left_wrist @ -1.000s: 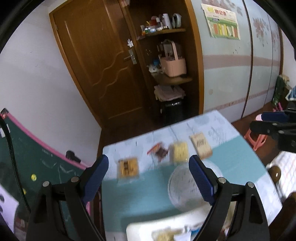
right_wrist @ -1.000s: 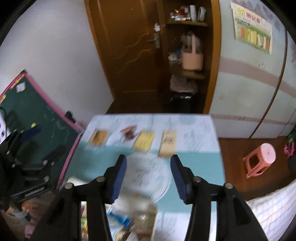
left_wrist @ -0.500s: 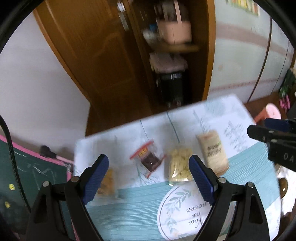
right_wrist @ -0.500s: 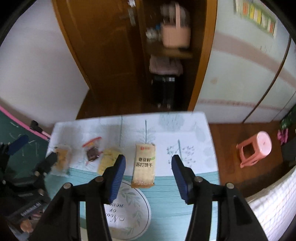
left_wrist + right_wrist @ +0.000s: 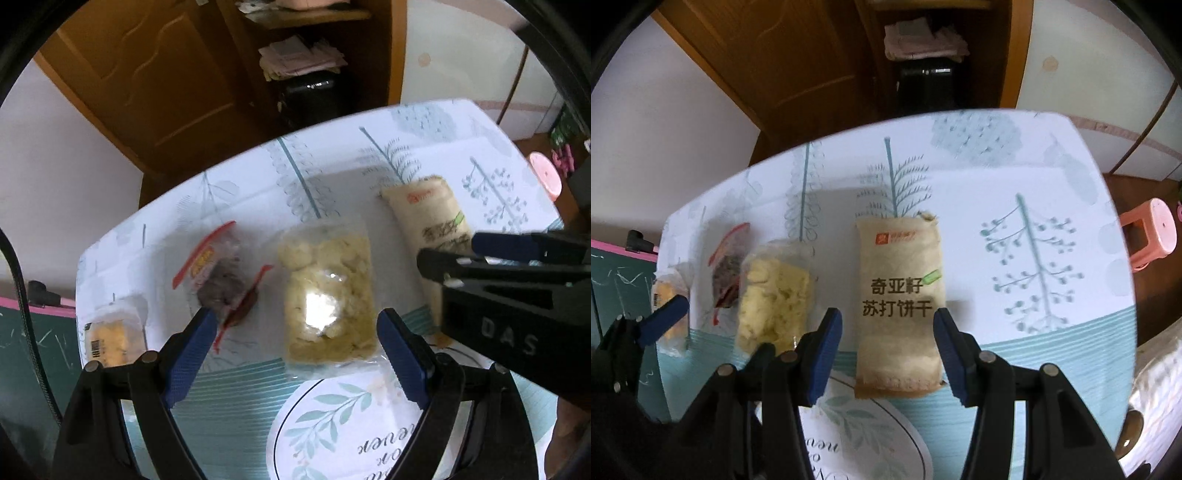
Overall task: Organize snacks
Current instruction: 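Grasp the clear yellow puff bag with left tool while right tool grasps the beige biscuit pack, then carry the puff bag and biscuit pack into the white tray and release, then move both tools back over the two remaining snacks, then grasp the yellow cookie pack with left tool while right tool grasps the red-topped fruit bag, then carry the cookie pack and fruit bag into the white tray and release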
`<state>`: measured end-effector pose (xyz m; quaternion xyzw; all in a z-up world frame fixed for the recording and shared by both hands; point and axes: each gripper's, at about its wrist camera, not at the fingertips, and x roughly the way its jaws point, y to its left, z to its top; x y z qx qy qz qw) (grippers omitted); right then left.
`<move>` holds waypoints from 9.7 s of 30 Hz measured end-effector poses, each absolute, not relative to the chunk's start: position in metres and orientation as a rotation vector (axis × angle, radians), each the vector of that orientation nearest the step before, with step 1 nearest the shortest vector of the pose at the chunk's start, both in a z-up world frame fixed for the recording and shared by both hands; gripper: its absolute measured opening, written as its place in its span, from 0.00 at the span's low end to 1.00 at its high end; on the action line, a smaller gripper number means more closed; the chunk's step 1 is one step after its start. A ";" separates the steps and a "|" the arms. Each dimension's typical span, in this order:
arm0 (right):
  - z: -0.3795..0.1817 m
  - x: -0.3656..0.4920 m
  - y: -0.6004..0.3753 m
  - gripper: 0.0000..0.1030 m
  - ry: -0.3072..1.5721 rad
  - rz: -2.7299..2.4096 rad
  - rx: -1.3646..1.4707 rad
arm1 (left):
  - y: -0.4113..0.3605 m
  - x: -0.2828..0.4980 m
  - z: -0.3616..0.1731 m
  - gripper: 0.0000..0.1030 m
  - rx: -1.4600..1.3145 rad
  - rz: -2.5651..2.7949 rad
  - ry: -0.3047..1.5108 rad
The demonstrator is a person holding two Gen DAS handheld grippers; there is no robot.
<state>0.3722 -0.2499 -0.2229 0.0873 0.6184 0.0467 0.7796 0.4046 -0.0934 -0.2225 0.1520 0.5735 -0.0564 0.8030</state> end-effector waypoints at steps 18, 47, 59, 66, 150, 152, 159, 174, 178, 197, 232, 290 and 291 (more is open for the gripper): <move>-0.243 0.377 -0.226 0.71 1.359 0.014 0.011 | -0.077 0.413 -0.253 0.87 0.147 -0.100 1.281; -0.169 0.278 -0.282 0.52 1.244 0.125 0.225 | -0.073 0.346 -0.144 0.55 0.157 -0.167 1.169; -0.042 0.148 -0.245 0.52 0.996 0.368 0.228 | 0.000 0.180 0.003 0.55 0.167 -0.194 0.942; -0.021 0.054 -0.211 0.52 0.878 0.474 0.189 | 0.030 0.091 0.001 0.55 0.127 -0.166 0.883; -0.003 0.099 -0.150 0.63 0.920 0.296 -0.100 | 0.117 0.148 0.013 0.94 0.150 0.106 0.757; 0.022 0.120 -0.150 0.63 0.862 0.281 -0.127 | 0.124 0.173 0.028 0.94 0.142 0.133 0.744; 0.063 0.193 -0.134 0.63 0.767 0.274 -0.188 | 0.150 0.260 0.045 0.94 0.032 0.137 0.767; -0.094 0.365 -0.096 0.63 1.065 0.304 -0.168 | 0.135 0.392 -0.141 0.94 0.051 0.102 1.109; -0.161 0.381 -0.089 0.63 1.205 0.318 -0.155 | 0.135 0.405 -0.189 0.94 -0.016 0.090 1.195; -0.232 0.382 -0.071 0.41 1.281 0.351 -0.260 | 0.118 0.420 -0.267 0.84 0.017 0.128 1.338; 0.027 0.130 -0.131 0.39 0.812 0.429 -0.166 | 0.071 0.185 0.026 0.56 0.067 -0.022 0.914; -0.098 -0.021 -0.163 0.62 1.020 0.365 -0.027 | 0.021 0.028 -0.100 0.83 0.072 -0.062 1.006; -0.097 -0.021 -0.165 0.62 1.019 0.359 -0.023 | 0.021 0.027 -0.100 0.83 0.071 -0.064 1.005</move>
